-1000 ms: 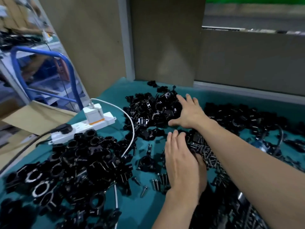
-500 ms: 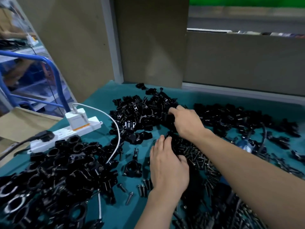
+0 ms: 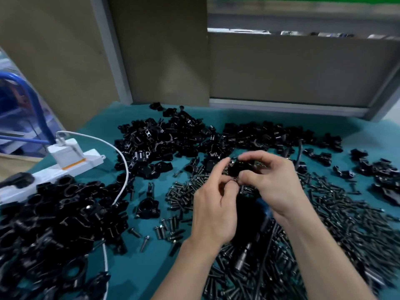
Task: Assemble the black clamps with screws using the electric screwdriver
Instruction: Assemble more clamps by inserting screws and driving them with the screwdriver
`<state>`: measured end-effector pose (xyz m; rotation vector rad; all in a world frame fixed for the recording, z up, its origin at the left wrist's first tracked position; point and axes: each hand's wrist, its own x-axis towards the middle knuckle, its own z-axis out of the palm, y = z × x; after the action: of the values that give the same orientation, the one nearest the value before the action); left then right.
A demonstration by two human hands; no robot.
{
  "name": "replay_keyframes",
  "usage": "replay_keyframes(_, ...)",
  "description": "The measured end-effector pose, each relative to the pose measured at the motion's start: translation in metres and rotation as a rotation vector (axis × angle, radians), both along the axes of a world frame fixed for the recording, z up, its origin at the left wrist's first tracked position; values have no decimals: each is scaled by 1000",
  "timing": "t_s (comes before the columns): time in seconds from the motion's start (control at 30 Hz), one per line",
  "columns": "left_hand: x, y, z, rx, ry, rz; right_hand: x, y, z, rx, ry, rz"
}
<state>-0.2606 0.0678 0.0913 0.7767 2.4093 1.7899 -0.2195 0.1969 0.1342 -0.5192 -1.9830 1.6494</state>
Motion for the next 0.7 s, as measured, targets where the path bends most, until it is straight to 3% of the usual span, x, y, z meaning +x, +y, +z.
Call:
replay_keyframes(0.13, -2, 3, -5, -142, 73, 12, 17, -2, -16, 61, -2, 6)
replay_keyframes(0.3, -7, 13, -4, 92, -61, 69, 21, -2, -22, 52, -25, -50)
replay_keyframes(0.43, -4, 14, -10, 126, 209, 192, 21, -13, -23, 252, -156, -169)
replay_keyframes(0.53, -4, 11, -13, 123, 355, 206, 21, -16, -21, 208, -162, -47)
replay_keyframes(0.63, -6, 8, -12, 137, 307, 91, 21, -11, -19, 78, -179, 25)
replay_keyframes(0.7, -7, 5, -10, 168, 180, -32, 23, -6, -19, 30, -119, 28)
